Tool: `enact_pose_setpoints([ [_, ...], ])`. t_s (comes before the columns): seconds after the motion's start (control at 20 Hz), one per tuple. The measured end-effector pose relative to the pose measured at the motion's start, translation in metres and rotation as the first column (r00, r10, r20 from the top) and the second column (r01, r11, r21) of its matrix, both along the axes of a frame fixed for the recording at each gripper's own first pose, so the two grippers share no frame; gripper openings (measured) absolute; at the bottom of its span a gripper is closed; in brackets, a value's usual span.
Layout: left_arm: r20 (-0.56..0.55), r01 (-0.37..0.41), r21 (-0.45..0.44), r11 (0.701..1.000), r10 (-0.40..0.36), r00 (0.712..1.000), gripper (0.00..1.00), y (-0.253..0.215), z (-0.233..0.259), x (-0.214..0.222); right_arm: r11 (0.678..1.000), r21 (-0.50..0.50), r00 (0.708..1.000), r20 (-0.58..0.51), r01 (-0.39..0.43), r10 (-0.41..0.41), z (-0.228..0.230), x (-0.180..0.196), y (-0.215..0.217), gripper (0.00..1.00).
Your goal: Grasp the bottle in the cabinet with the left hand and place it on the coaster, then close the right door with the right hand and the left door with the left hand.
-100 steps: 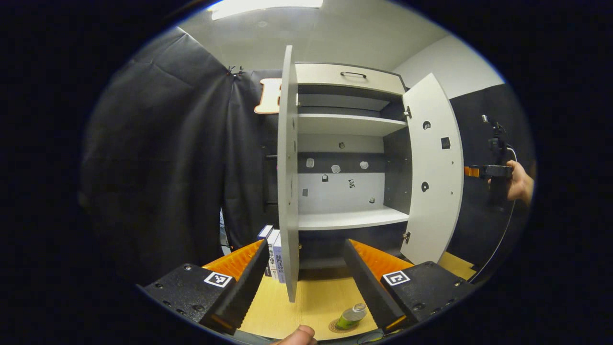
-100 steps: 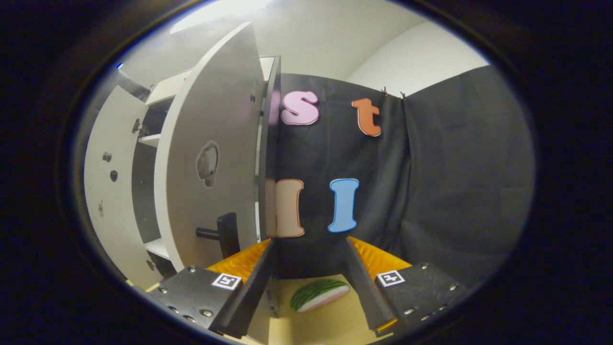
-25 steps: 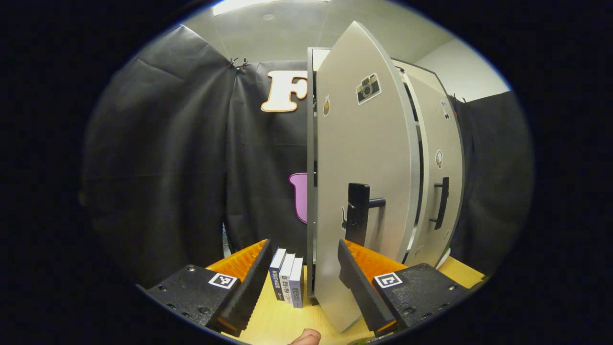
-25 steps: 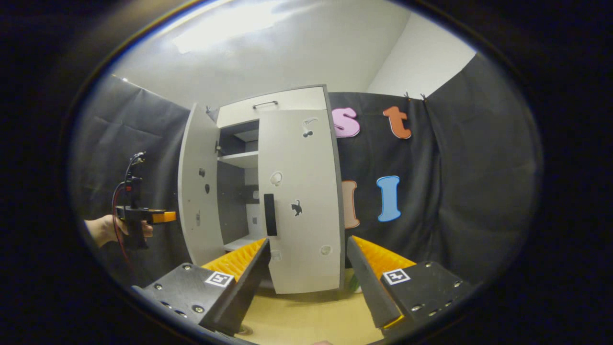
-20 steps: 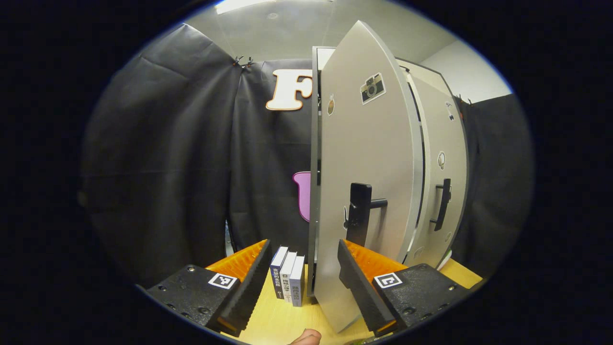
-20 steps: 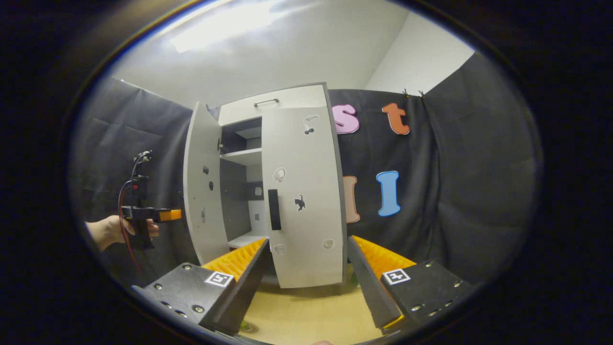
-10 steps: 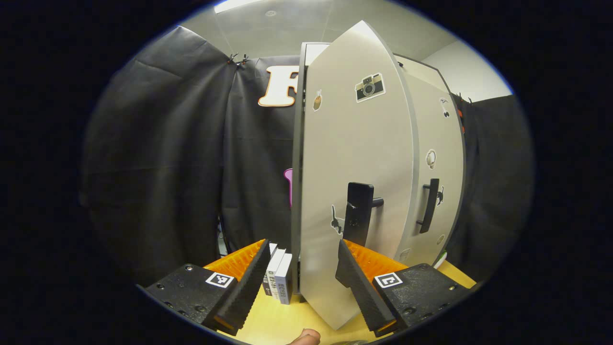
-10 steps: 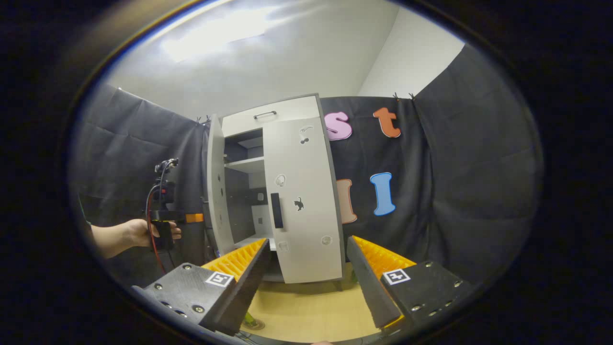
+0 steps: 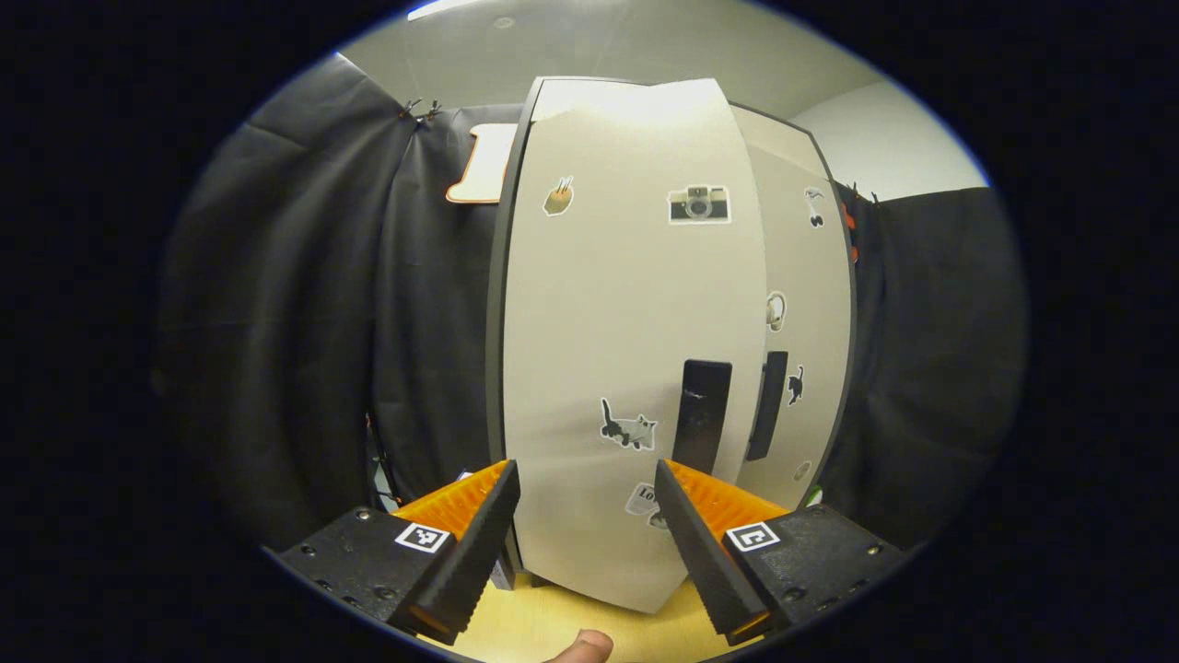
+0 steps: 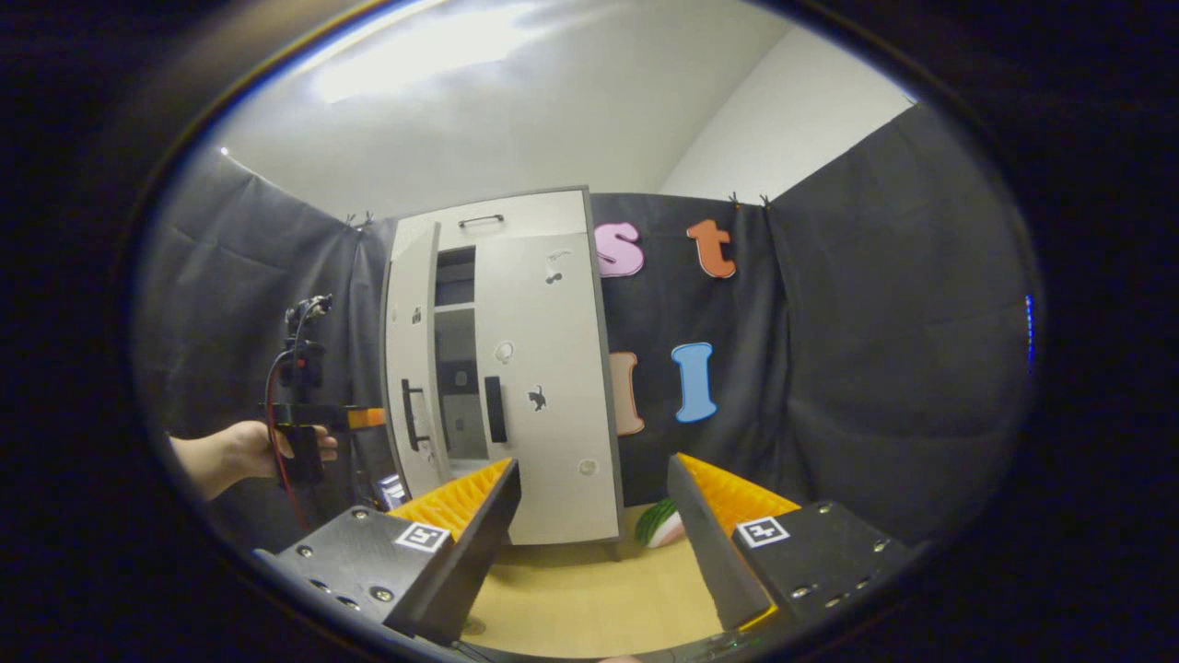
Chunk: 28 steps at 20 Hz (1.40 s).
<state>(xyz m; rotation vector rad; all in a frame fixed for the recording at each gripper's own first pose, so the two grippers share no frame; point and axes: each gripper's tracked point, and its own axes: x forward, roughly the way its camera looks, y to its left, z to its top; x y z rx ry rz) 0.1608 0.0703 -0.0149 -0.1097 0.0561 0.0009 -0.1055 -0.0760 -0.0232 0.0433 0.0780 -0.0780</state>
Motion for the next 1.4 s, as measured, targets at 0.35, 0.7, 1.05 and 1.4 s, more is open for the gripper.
enact_pose_setpoints([
  [0.35,0.049,0.006,0.025,1.0,-0.007,0.999,0.94,0.006,0.025,-0.039,1.0,0.013,1.0,0.011,-0.006,0.006,0.011,0.013,0.024,0.97],
  [0.7,0.029,0.029,0.049,0.998,-0.03,0.999,0.94,0.0,0.019,-0.076,0.998,0.017,0.998,0.027,-0.06,0.06,0.022,0.03,0.051,0.97],
  [1.05,-0.026,0.021,0.076,0.997,-0.019,0.999,0.94,0.008,-0.01,-0.105,0.996,-0.004,0.995,0.032,-0.094,0.094,0.021,0.058,0.069,0.97],
  [1.4,-0.029,-0.008,0.093,0.996,0.011,1.0,0.94,0.024,-0.022,-0.127,0.989,0.003,0.987,0.06,-0.148,0.148,0.023,0.08,0.099,0.97],
])
